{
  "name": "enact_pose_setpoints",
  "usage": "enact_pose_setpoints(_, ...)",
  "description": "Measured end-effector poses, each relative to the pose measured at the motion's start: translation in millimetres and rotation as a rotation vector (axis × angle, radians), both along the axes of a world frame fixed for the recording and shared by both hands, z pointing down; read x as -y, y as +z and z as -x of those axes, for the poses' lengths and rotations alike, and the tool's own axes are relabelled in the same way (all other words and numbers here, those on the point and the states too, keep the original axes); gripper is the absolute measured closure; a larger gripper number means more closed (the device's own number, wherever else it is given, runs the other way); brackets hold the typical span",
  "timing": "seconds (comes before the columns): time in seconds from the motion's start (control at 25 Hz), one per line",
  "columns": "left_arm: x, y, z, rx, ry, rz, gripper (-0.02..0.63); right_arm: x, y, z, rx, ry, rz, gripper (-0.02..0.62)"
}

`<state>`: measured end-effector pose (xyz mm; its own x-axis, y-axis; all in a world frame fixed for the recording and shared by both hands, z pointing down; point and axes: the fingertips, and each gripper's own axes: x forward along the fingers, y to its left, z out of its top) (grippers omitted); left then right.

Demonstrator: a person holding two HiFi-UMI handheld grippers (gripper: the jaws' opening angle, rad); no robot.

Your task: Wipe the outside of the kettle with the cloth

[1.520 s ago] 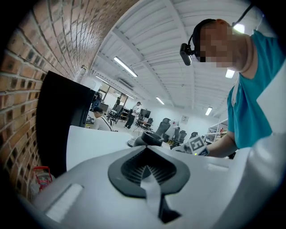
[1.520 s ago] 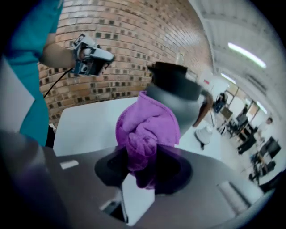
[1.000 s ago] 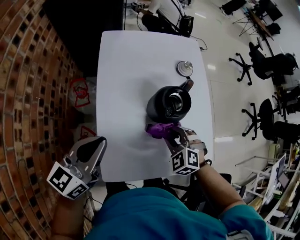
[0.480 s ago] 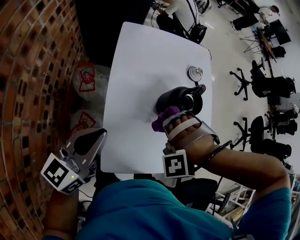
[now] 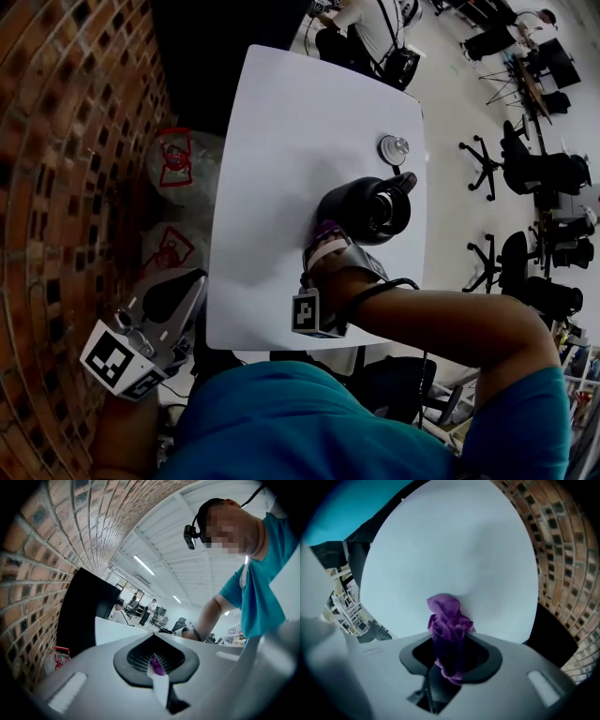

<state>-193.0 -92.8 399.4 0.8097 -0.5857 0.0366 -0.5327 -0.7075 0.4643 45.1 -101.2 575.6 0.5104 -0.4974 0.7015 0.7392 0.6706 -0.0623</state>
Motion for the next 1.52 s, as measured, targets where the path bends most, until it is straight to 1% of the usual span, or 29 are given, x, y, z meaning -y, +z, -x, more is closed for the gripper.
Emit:
enact_pose_setpoints(0.08, -0.9, -0.4, 0.4, 0.002, 0.001, 0.004, 0.606, -2.9, 15.0, 0.2, 0.014, 0.039, 0.030, 0.468)
enact_pose_setpoints(0.16, -2.6, -0.1, 0.7, 0.015, 0.003, 0.016, 0.606, -5.9, 18.4, 7.1, 0.071, 0.116, 0.072, 0.468)
enact_pose_setpoints(0.2, -2.8, -0.9, 1.2, 0.018, 0.003, 0.017, 0.606, -7.3, 13.4, 13.9, 0.120, 0.178, 0.100, 0.468)
enact_pose_setpoints(0.28, -2.2, -3.8, 2.7, 0.016, -0.001, 0.014, 0.606, -3.9, -8.4, 33.2, 0.248, 0.335, 0.159, 0.468)
enact_pose_setpoints(0.36, -1.0, -5.5, 4.6, 0.013, -0.008, 0.012, 0.606, 13.8, -41.4, 52.7, 0.371, 0.504, 0.209, 0.468)
enact_pose_setpoints(0.4, -0.6, -5.8, 5.0, 0.012, -0.011, 0.012, 0.606, 26.3, -57.4, 59.4, 0.408, 0.574, 0.231, 0.468)
enact_pose_setpoints(0.44, -0.8, -6.0, 4.9, 0.012, -0.012, 0.012, 0.606, 39.1, -69.6, 63.1, 0.424, 0.630, 0.252, 0.468)
enact_pose_setpoints(0.52, -2.1, -6.4, 3.6, 0.013, -0.012, 0.014, 0.606, 59.3, -80.7, 60.0, 0.400, 0.728, 0.294, 0.468)
enact_pose_setpoints(0.68, -5.0, -7.3, 3.4, 0.012, -0.015, 0.017, 0.606, 73.1, -71.5, 39.5, 0.269, 0.921, 0.362, 0.468)
enact_pose_setpoints(0.76, -6.2, -7.7, 4.7, 0.010, -0.018, 0.019, 0.606, 74.2, -60.8, 39.4, 0.239, 0.968, 0.386, 0.468)
enact_pose_setpoints(0.96, -7.3, -5.3, 12.8, 0.016, -0.033, 0.034, 0.606, 75.9, -22.0, 38.4, 0.149, 1.017, 0.394, 0.468)
enact_pose_setpoints(1.04, -8.2, -2.4, 14.6, 0.025, -0.032, 0.043, 0.606, 76.6, -7.6, 38.3, 0.138, 1.045, 0.405, 0.468)
enact_pose_setpoints(1.12, -7.9, 0.3, 16.3, 0.030, -0.031, 0.047, 0.606, 79.1, -1.5, 41.9, 0.169, 1.083, 0.442, 0.468)
enact_pose_setpoints(1.2, -6.5, 1.6, 16.7, 0.033, -0.031, 0.049, 0.606, 87.6, -11.9, 49.8, 0.253, 1.147, 0.506, 0.468)
enact_pose_setpoints(1.28, -3.9, 1.1, 15.3, 0.032, -0.029, 0.050, 0.606, 103.4, -39.0, 55.4, 0.357, 1.215, 0.563, 0.468)
enact_pose_setpoints(1.36, -1.2, -0.3, 12.7, 0.030, -0.025, 0.049, 0.606, 120.6, -70.0, 49.1, 0.419, 1.249, 0.574, 0.468)
enact_pose_setpoints(1.44, 2.2, -2.1, 9.2, 0.028, -0.019, 0.047, 0.606, 133.2, -90.7, 31.4, 0.423, 1.261, 0.547, 0.468)
enact_pose_setpoints(1.52, 6.5, -3.9, 5.0, 0.030, -0.013, 0.046, 0.606, 138.7, -95.3, 13.5, 0.401, 1.289, 0.532, 0.468)
